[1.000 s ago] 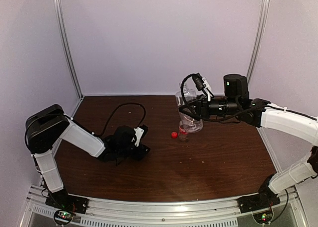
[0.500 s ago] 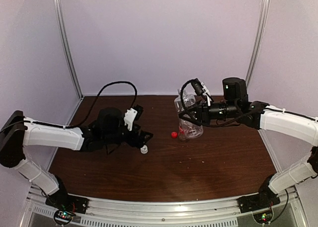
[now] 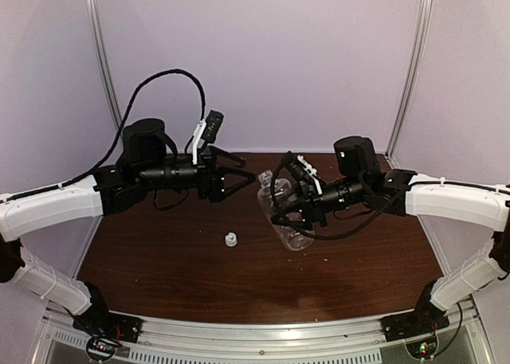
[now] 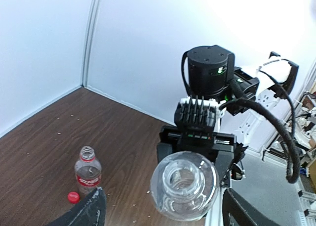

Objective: Unscrew the bottle caps

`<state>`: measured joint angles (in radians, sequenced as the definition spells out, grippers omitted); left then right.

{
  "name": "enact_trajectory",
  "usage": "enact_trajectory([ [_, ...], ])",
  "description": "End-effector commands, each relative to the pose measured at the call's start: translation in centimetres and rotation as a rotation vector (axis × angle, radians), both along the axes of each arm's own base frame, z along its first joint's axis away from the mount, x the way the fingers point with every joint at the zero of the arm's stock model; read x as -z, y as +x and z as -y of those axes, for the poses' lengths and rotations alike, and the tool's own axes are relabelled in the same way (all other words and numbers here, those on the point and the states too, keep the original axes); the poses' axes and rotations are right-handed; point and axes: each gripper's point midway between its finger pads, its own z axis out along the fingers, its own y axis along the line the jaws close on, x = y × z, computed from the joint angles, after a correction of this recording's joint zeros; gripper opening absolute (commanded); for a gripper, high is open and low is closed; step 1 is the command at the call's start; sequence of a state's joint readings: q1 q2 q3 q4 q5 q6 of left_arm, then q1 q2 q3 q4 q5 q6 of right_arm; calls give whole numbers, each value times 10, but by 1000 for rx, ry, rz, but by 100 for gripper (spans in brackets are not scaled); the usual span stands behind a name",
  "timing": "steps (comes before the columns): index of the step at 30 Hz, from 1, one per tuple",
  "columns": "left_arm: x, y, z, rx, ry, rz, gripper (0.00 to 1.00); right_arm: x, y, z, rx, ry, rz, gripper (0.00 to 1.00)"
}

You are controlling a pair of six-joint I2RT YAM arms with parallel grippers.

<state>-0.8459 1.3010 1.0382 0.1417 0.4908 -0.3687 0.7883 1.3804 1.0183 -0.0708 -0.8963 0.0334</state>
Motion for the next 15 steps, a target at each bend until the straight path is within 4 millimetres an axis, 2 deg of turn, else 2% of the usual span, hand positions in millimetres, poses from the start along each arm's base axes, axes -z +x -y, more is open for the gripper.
enact_trajectory([
  [1,-15,-21,5,132,-59,-68,80,-22,-17,-12,-103,49,70,39],
  [15,-9,-31,22,260,-80,-116,63,-19,-25,-27,-146,33,67,40],
])
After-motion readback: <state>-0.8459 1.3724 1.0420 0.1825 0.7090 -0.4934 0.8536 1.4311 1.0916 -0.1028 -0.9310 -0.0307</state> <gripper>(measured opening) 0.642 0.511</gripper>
